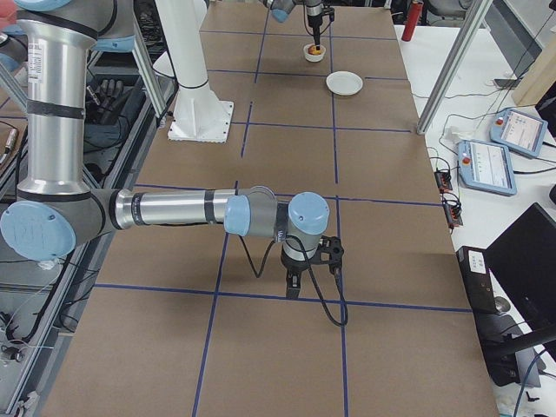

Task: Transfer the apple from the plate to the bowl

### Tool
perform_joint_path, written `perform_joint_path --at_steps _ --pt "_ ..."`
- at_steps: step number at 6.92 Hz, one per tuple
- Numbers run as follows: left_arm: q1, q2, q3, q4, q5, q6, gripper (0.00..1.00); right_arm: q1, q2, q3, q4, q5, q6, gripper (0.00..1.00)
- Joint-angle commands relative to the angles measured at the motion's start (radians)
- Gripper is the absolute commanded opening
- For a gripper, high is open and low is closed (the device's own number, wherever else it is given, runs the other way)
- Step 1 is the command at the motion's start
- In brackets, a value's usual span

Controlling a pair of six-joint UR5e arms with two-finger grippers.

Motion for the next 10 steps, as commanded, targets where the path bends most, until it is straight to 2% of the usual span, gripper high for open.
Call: perform_joint_path --at_steps 1,2,4,5,6,8,10 --pt "-0.140 -0.019 -0.122 0.216 -0.126 0.255 1.00 0.000 0.000 0.000 0.000 0.000 0.000 1.00" --pt "-0.217 -0.024 -0.201 0.346 -0.159 0.470 1.00 0.000 0.000 0.000 0.000 0.000 0.000 1.00" --pt "-0.310 -0.010 -0.229 0.451 -0.208 0.784 1.00 0.000 0.000 0.000 0.000 0.000 0.000 1.00" --pt "-0.367 -0.007 -0.235 0.563 -0.249 0.809 1.00 0.000 0.000 0.000 0.000 0.000 0.000 1.00" --pt "-0.480 0.048 -0.238 0.622 -0.253 0.829 1.00 0.000 0.000 0.000 0.000 0.000 0.000 1.00" --pt "-0.604 0.168 -0.188 0.622 -0.254 1.014 1.00 0.000 0.000 -0.001 0.000 0.000 0.000 1.00" --pt "-0.604 0.208 -0.134 0.604 -0.303 1.030 1.00 0.000 0.000 -0.001 0.000 0.000 0.000 1.00"
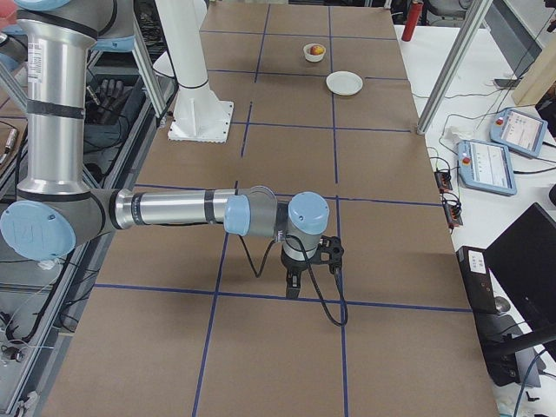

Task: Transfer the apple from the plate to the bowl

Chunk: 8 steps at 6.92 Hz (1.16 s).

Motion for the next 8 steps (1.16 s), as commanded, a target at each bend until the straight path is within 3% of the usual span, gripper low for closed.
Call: perform_joint_path --at_steps 1,8 --pt "-0.009 0.021 0.037 -0.004 -0.037 0.020 1.00 0.000 0.000 0.001 0.000 0.000 0.000 1.00" --pt "-0.010 0.020 0.066 -0.002 -0.034 0.020 1.00 0.000 0.000 0.001 0.000 0.000 0.000 1.00"
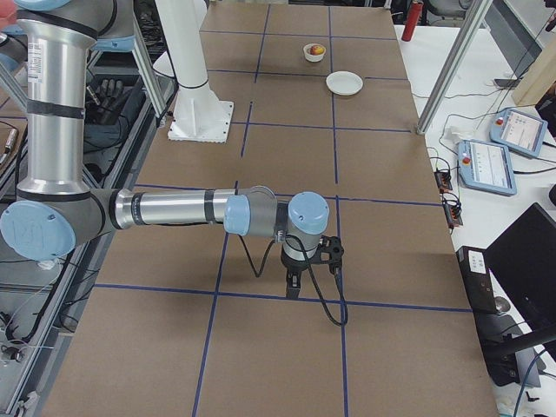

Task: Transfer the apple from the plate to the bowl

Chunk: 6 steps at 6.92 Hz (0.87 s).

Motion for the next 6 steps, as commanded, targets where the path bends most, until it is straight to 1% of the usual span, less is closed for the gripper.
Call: perform_joint_path --at_steps 1,6 --pt "0.000 -0.001 0.000 0.000 0.000 0.000 1.00 0.002 0.000 0.000 0.000 0.000 0.000 1.00" --pt "0.000 -0.004 0.027 -0.005 -0.002 -0.008 1.00 0.000 0.000 0.000 0.000 0.000 0.000 1.00"
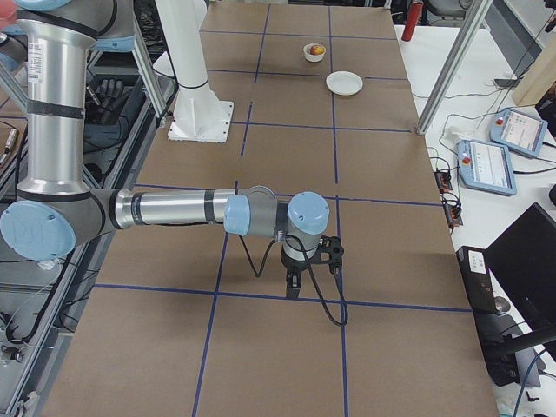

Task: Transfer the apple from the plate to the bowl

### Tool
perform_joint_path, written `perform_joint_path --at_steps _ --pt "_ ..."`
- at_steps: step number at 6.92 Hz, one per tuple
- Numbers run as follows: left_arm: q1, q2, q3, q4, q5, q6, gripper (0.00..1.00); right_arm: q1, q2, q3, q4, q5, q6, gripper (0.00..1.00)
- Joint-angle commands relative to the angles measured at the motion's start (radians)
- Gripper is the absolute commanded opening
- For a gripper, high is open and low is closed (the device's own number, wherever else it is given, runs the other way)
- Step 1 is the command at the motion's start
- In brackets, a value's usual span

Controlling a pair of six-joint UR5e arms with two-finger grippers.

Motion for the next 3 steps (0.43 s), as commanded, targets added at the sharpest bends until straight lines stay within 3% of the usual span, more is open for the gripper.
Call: perform_joint_path --at_steps 1,3 --pt "0.000 -0.008 0.031 -0.016 -0.001 0.000 1.00 0.000 0.000 0.000 0.000 0.000 0.000 1.00" --pt "0.000 -0.009 0.018 -0.027 -0.001 -0.002 1.00 0.000 0.000 0.000 0.000 0.000 0.000 1.00"
